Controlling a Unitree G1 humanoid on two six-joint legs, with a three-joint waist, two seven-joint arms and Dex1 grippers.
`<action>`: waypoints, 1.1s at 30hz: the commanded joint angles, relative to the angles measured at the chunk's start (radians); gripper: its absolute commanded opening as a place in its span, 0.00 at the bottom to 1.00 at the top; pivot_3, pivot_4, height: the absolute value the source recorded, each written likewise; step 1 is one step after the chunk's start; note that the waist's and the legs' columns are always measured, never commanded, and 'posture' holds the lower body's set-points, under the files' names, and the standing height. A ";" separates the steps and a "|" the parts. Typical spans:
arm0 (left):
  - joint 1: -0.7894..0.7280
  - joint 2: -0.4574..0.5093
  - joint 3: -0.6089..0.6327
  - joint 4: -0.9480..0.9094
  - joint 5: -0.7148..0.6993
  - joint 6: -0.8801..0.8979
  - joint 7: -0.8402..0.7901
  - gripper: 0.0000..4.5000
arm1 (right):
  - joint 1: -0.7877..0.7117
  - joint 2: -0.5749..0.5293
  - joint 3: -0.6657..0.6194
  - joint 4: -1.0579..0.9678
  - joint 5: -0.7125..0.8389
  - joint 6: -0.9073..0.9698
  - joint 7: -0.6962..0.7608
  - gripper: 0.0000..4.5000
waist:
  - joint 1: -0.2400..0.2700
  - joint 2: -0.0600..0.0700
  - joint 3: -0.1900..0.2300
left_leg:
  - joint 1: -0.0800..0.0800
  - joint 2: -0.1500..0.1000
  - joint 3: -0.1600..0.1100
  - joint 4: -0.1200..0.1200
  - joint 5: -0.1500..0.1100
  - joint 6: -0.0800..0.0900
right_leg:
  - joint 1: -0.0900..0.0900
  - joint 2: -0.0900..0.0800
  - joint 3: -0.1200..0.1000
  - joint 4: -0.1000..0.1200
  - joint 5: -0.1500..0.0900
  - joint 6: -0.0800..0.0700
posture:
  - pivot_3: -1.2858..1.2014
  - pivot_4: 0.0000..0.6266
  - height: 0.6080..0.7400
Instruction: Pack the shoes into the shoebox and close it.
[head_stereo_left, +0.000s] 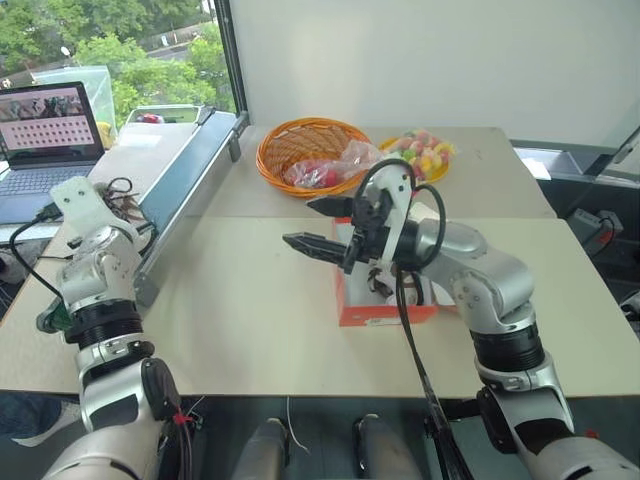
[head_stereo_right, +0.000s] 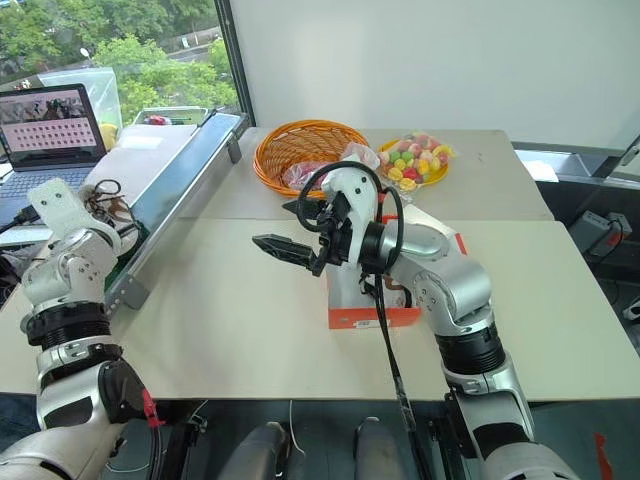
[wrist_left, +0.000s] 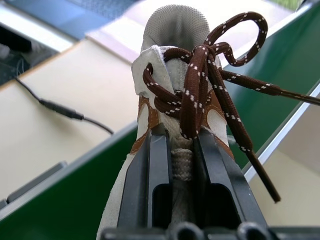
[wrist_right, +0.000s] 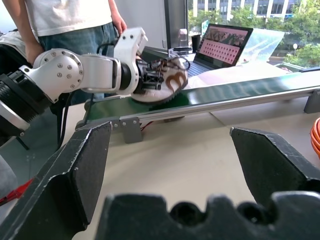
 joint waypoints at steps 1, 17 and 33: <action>-0.022 -0.009 -0.060 -0.205 0.007 -0.083 -0.030 0.01 | -0.012 -0.001 -0.013 -0.034 0.004 -0.010 0.000 1.00 | 0.000 -0.001 0.000 | 0.000 0.000 0.000 0.000 0.000 0.000 | 0.000 0.000 0.000 0.000 0.000 0.000 | 0.52 0.24 1.00; 0.033 -0.301 -0.391 -0.700 -0.235 0.038 -0.266 0.01 | -0.196 0.178 -0.436 0.308 0.222 0.095 -0.397 1.00 | -0.006 -0.001 0.000 | 0.000 0.000 0.002 -0.001 0.000 0.000 | 0.000 0.000 0.002 -0.002 0.001 0.000 | 0.52 0.24 1.00; 0.008 -0.478 -0.480 -0.727 -0.276 0.104 -0.222 0.01 | -0.203 0.190 -0.451 0.322 0.220 0.088 -0.447 1.00 | -0.005 -0.001 0.000 | 0.000 -0.001 0.003 0.001 0.000 0.001 | 0.002 0.000 0.002 -0.003 0.001 0.001 | 0.52 0.24 1.00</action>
